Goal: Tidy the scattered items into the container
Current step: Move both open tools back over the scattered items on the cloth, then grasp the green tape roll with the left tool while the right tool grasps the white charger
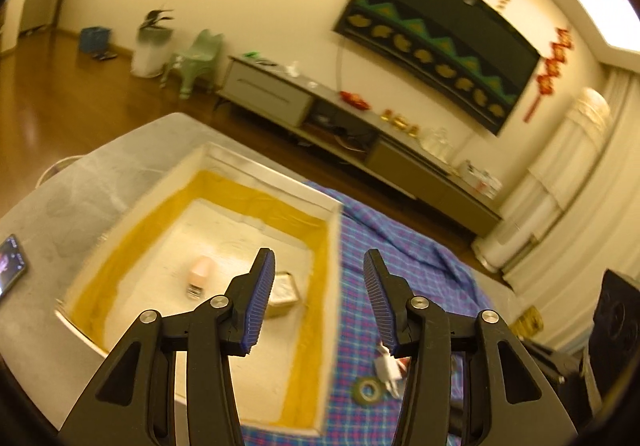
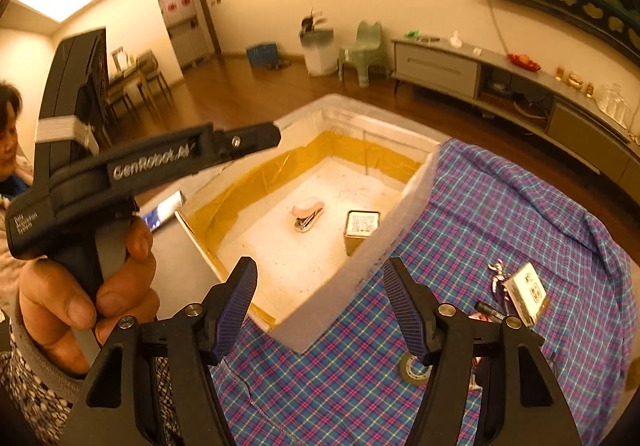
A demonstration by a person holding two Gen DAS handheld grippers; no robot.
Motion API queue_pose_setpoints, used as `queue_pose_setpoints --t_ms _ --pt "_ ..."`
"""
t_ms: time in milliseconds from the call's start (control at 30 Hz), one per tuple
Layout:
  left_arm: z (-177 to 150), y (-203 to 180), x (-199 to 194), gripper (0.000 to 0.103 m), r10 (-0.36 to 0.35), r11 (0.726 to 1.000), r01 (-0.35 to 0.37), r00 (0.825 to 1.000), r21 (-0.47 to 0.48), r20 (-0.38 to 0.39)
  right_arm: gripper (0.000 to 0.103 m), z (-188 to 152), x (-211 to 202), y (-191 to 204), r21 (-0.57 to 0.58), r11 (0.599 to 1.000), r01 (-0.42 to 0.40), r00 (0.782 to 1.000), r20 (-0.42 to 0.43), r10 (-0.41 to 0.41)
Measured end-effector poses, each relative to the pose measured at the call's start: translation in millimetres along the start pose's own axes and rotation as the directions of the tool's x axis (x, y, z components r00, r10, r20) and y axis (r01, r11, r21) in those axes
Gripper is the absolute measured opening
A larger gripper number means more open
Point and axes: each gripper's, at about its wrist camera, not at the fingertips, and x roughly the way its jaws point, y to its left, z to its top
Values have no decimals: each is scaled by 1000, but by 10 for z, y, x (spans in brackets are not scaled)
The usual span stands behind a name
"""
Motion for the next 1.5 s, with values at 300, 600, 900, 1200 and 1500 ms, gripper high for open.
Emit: queue_pose_setpoints --t_ms 300,600,900,1200,1500 --pt "-534 -604 34 50 -132 971 149 986 186 -98 67 -557 -679 -266 -10 998 59 974 218 -55" --pt "-1009 -1123 415 51 -149 888 250 950 387 -274 67 -838 -755 -724 58 986 153 954 251 -163" --pt "-1492 -1179 933 51 -19 868 215 915 448 -403 53 -1098 -186 -1158 148 972 181 980 51 -190" --pt "-1606 -979 1233 51 37 890 176 891 420 -452 39 -1185 645 -1299 173 980 94 986 -155 -68" --pt "-1684 -986 1499 52 67 895 153 883 420 -465 28 -1210 1112 -1639 255 965 54 974 -224 5"
